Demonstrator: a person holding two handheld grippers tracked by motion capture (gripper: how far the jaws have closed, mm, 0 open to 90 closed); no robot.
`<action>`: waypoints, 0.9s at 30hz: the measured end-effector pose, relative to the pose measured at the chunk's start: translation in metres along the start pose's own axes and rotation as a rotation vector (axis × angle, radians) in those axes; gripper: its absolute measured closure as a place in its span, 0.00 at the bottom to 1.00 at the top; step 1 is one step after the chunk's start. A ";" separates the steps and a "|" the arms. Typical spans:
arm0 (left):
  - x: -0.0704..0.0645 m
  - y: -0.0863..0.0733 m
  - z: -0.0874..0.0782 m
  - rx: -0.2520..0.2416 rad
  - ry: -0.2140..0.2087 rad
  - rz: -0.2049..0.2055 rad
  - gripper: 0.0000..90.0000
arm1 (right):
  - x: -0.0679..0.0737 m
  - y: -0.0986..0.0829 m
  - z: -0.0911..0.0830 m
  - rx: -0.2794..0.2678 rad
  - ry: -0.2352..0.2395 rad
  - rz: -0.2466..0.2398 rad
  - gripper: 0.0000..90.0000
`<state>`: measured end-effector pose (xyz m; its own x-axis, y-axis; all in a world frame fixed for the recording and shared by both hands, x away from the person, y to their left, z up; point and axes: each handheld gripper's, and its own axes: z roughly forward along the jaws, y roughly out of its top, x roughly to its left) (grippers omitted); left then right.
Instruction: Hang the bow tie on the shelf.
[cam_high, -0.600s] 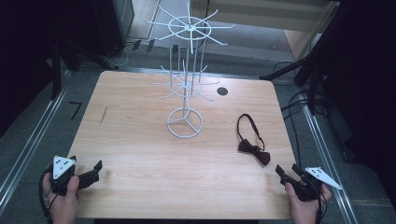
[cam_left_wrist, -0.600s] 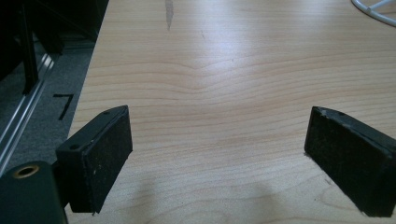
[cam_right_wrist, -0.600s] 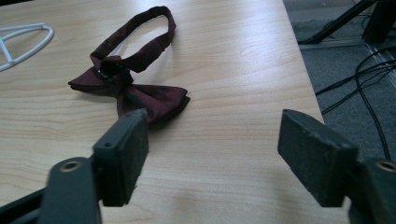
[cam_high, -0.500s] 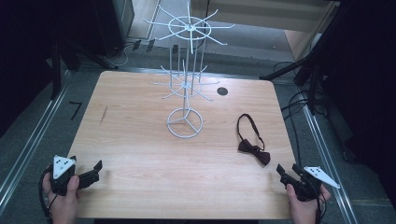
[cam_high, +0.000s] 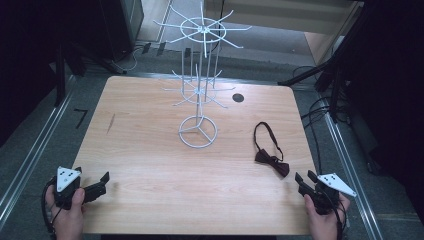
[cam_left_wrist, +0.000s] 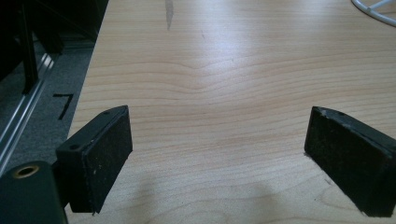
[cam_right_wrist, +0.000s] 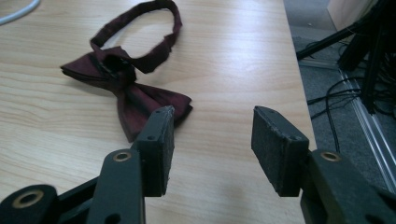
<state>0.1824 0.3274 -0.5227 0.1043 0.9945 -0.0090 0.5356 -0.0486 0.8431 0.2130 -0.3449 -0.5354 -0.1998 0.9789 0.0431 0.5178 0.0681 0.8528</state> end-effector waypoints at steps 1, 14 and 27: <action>0.000 0.000 0.000 0.000 0.001 0.001 0.09 | 0.000 0.000 0.000 0.000 0.000 0.000 0.58; 0.000 0.000 0.000 -0.004 0.000 0.002 0.09 | 0.022 0.036 0.010 0.258 0.052 -0.158 0.61; 0.000 0.000 -0.001 -0.005 0.001 0.005 0.09 | 0.021 0.064 0.029 0.378 0.110 -0.155 0.63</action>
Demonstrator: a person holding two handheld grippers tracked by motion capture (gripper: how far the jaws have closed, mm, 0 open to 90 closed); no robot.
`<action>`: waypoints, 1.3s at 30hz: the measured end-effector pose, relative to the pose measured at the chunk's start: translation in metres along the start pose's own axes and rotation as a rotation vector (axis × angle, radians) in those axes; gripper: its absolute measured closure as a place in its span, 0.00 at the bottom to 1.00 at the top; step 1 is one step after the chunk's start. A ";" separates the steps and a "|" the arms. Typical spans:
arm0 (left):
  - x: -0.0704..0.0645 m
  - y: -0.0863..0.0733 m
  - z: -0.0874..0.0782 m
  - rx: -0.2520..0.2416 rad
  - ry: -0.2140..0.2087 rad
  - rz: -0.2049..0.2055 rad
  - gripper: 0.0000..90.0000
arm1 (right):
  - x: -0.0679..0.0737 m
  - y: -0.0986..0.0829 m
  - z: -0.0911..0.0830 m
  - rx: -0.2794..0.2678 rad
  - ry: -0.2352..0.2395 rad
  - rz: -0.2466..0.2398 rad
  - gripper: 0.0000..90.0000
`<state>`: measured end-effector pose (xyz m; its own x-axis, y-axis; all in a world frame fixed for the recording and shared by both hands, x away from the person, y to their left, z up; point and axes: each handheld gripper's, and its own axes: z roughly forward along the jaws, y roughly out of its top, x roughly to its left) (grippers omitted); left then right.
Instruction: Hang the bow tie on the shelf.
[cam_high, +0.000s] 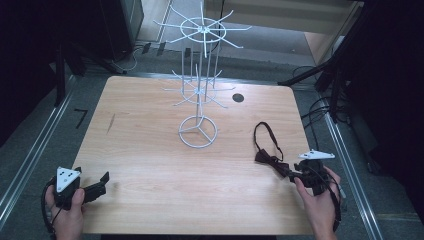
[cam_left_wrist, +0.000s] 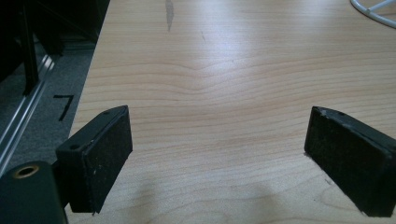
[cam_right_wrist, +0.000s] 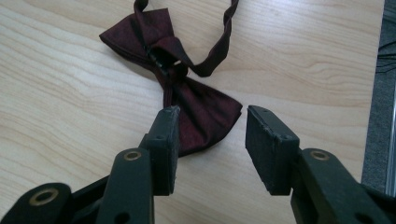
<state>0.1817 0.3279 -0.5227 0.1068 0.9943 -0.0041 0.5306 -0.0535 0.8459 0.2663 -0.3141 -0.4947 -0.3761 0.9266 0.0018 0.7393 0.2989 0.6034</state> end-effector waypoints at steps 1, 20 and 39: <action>0.000 0.000 0.000 0.000 0.000 0.000 0.09 | -0.001 0.003 0.000 0.005 0.001 -0.002 0.63; 0.000 0.000 0.001 0.000 -0.005 -0.004 0.09 | 0.001 0.048 0.012 0.136 0.019 -0.029 0.54; 0.001 0.000 0.000 0.003 -0.008 -0.004 0.09 | 0.002 0.077 0.035 0.219 -0.018 -0.003 0.39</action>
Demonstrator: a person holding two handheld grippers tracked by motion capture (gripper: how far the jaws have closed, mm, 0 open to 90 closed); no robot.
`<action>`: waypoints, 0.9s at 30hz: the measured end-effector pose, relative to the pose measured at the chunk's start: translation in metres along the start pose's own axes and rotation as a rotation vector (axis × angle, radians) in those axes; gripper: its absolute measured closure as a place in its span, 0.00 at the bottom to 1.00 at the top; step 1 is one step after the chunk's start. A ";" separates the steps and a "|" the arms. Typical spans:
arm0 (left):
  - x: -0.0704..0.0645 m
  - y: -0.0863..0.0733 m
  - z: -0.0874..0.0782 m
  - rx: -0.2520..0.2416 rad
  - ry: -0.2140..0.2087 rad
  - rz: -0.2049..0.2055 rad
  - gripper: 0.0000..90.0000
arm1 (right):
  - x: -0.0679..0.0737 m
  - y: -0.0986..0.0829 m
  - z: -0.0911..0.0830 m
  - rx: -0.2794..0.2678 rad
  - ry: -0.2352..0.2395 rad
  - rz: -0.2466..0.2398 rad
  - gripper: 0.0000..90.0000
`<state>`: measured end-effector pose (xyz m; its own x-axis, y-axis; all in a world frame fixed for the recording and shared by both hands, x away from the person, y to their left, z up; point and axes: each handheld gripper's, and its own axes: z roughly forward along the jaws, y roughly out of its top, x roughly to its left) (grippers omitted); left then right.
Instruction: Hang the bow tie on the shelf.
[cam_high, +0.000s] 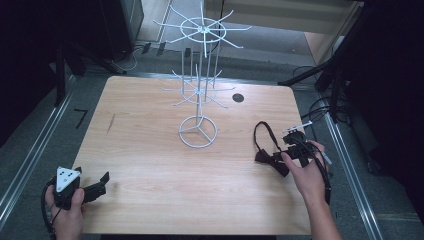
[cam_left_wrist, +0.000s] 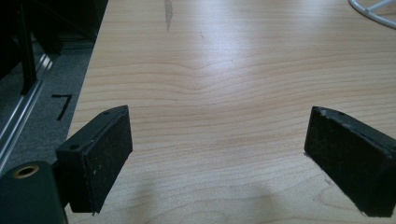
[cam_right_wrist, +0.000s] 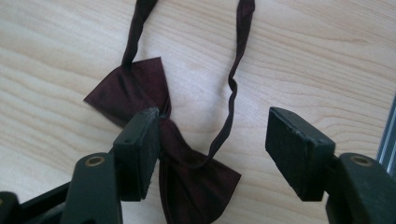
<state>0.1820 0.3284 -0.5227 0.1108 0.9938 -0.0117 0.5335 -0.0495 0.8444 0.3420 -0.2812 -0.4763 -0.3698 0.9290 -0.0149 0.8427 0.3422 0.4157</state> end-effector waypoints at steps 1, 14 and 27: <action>0.000 0.000 0.000 0.000 0.000 0.000 0.09 | -0.001 0.002 0.001 0.005 0.001 0.006 0.37; 0.000 0.000 0.000 0.000 -0.001 -0.001 0.09 | 0.006 0.021 0.017 0.072 0.028 0.054 0.11; 0.000 0.000 0.000 0.002 -0.002 -0.001 0.09 | 0.011 0.032 0.036 0.146 0.069 0.129 0.00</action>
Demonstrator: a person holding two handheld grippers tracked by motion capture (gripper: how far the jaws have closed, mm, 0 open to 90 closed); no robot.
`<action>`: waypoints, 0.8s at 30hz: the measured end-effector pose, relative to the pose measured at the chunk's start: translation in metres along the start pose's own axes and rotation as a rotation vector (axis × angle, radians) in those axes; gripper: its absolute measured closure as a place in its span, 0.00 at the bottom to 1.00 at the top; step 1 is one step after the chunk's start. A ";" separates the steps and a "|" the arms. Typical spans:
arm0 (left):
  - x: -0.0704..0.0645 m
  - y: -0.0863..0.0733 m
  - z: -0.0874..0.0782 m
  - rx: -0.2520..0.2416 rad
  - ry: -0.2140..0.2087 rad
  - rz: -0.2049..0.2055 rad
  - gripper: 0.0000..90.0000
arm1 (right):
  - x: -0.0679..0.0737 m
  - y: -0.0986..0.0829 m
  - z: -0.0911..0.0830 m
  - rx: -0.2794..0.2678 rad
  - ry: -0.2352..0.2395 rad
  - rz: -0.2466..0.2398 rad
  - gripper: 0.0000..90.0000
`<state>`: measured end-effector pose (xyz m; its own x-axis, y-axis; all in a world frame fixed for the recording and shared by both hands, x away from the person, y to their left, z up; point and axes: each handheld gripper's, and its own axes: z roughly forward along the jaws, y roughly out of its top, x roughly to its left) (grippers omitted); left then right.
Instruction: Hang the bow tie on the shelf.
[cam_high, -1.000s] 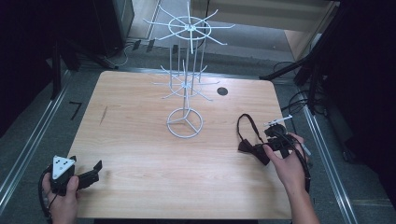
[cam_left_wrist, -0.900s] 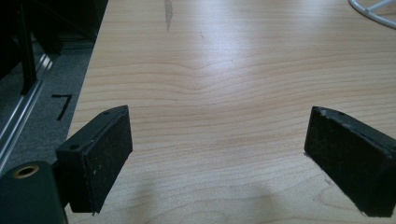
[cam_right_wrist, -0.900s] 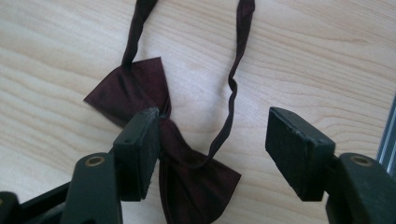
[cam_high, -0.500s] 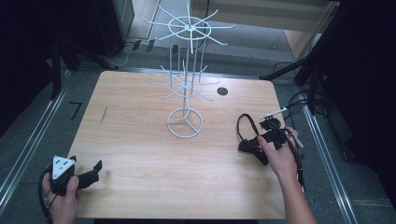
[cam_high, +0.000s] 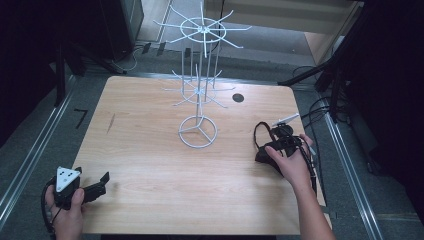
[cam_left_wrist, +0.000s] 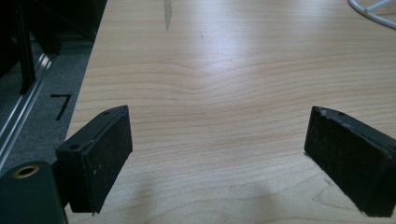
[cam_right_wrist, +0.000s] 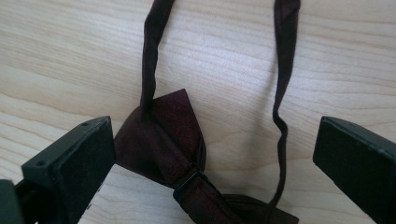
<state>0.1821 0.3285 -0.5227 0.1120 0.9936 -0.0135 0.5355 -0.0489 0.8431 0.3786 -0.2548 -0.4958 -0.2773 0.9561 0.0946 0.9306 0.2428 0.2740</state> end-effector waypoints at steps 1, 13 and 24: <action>0.000 0.000 0.000 0.000 0.000 0.000 0.09 | 0.001 0.000 0.002 0.006 -0.005 -0.009 0.00; 0.000 0.000 0.000 0.000 0.000 0.002 0.09 | 0.017 -0.007 0.014 0.053 -0.045 -0.145 0.15; 0.000 0.000 0.001 0.003 0.001 0.001 0.09 | 0.018 -0.019 0.009 0.013 -0.012 -0.195 0.65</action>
<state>0.1826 0.3282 -0.5228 0.1120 0.9936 -0.0121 0.5380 -0.0504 0.8414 0.3584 -0.2405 -0.5084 -0.4501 0.8925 0.0290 0.8625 0.4261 0.2732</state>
